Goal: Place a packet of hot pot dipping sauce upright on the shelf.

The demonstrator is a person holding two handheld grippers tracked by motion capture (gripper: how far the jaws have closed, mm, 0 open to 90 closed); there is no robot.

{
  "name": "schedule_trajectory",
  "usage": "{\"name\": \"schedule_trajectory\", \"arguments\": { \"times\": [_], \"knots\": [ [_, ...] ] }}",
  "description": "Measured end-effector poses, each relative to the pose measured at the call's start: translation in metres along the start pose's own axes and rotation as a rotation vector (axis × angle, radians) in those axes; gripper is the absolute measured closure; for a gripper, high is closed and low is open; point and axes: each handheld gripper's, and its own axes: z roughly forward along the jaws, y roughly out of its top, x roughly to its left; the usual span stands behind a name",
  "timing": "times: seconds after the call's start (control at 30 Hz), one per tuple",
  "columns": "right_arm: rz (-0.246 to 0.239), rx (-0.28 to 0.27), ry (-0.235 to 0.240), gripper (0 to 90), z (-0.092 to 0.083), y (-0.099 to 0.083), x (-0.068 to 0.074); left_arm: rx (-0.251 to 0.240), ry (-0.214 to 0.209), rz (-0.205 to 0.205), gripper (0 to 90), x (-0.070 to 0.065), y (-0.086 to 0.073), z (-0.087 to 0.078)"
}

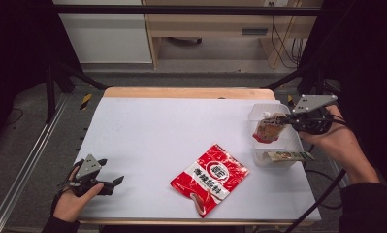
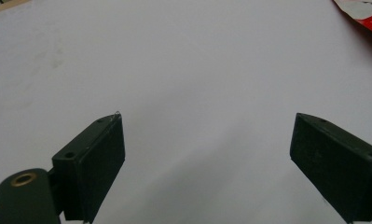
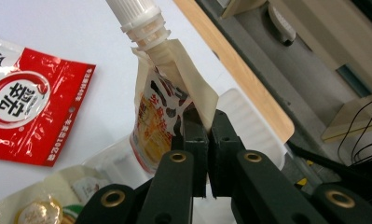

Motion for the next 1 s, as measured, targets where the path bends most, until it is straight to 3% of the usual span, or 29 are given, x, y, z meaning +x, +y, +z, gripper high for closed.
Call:
{"name": "schedule_trajectory", "arguments": {
  "times": [0.27, 0.8, 0.93, 1.0],
  "knots": [
    [0.034, 0.042, 0.011, 88.0, 0.008, -0.018, 0.002, 0.003, -0.001, 0.002, 10.0, 0.0, 0.0, 0.0],
    [0.116, 0.107, 0.056, 86.7, 0.038, -0.036, 0.012, 0.014, -0.011, 0.005, 9.8, -0.001, 0.0, 0.002],
    [0.172, 0.096, 0.063, 82.2, 0.04, -0.04, 0.012, 0.014, -0.011, 0.005, 9.8, -0.001, 0.0, 0.002],
    [0.192, 0.093, 0.057, 71.4, 0.038, -0.039, 0.013, 0.015, -0.011, 0.005, 9.8, -0.001, 0.0, 0.002]
  ]
}}
